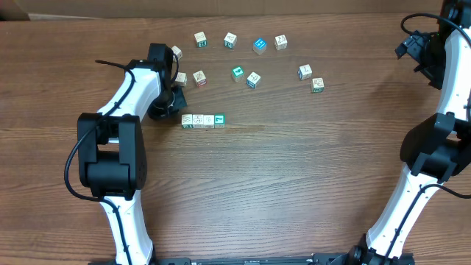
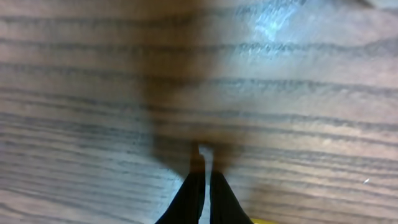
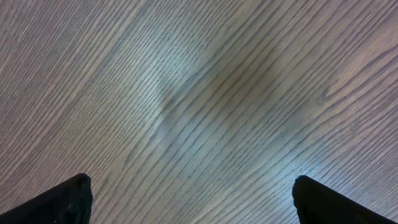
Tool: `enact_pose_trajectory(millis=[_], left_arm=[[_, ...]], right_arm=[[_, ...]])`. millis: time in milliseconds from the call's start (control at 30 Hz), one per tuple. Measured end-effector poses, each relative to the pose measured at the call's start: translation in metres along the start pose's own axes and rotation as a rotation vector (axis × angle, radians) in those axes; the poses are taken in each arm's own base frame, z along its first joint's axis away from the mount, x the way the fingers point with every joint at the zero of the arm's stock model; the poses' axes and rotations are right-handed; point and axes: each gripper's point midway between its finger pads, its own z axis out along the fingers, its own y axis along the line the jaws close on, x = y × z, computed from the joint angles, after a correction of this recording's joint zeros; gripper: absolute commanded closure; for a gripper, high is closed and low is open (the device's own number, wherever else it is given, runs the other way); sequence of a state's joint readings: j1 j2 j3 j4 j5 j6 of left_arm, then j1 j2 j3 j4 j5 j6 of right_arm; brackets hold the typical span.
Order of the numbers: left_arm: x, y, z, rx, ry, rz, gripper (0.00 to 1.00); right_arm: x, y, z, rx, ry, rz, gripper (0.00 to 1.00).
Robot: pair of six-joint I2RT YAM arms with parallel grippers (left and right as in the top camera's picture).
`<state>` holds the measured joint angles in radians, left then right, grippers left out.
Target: Form a horizontal line
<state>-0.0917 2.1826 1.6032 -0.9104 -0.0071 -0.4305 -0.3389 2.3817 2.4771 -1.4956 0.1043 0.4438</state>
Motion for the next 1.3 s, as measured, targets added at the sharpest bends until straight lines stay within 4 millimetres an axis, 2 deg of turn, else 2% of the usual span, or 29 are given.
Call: enact_pose_trajectory(millis=[333, 1300], left_arm=[[0.004, -0.002, 0.0, 0.017, 0.017, 0.091, 0.96], [0.014, -0.014, -0.001, 0.085, 0.062, 0.121, 0.96]], right_arm=[[0.0, 0.0, 0.0, 0.0, 0.0, 0.0, 0.0], [0.0, 0.0, 0.0, 0.0, 0.0, 0.0, 0.0]])
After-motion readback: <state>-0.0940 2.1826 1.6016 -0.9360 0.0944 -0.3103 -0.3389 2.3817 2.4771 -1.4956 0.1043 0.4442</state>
